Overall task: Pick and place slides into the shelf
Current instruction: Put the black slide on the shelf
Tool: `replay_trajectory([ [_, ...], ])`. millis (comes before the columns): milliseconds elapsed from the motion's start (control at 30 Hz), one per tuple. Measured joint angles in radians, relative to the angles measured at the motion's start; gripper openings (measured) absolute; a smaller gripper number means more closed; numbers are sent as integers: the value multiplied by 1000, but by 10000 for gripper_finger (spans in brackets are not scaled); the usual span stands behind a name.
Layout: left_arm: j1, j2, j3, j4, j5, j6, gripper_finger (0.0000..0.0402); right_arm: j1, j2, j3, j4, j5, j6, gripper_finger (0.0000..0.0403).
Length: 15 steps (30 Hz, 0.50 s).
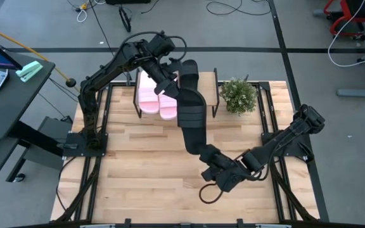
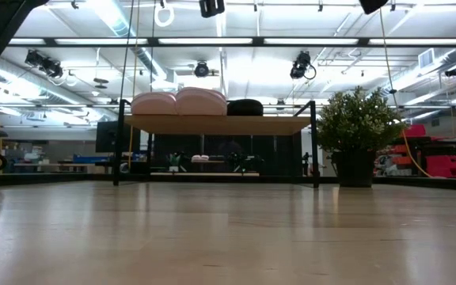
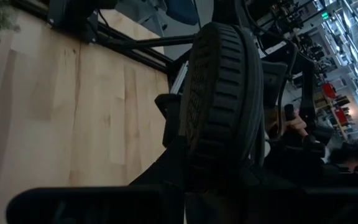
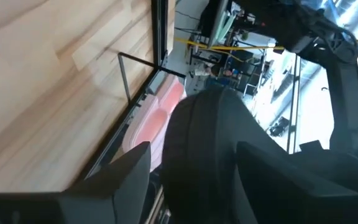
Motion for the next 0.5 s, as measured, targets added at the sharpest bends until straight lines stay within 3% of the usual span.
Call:
replay_trajectory([
  [133,0,0,0,9,-1,1,59,-10,0,0,6,0,11,219],
  [400,2,0,0,-5,-9,-2,59,-9,0,0,42,-4,12,94],
  [500,2,0,0,-15,-20,-3,61,-9,0,0,53,-4,16,76],
])
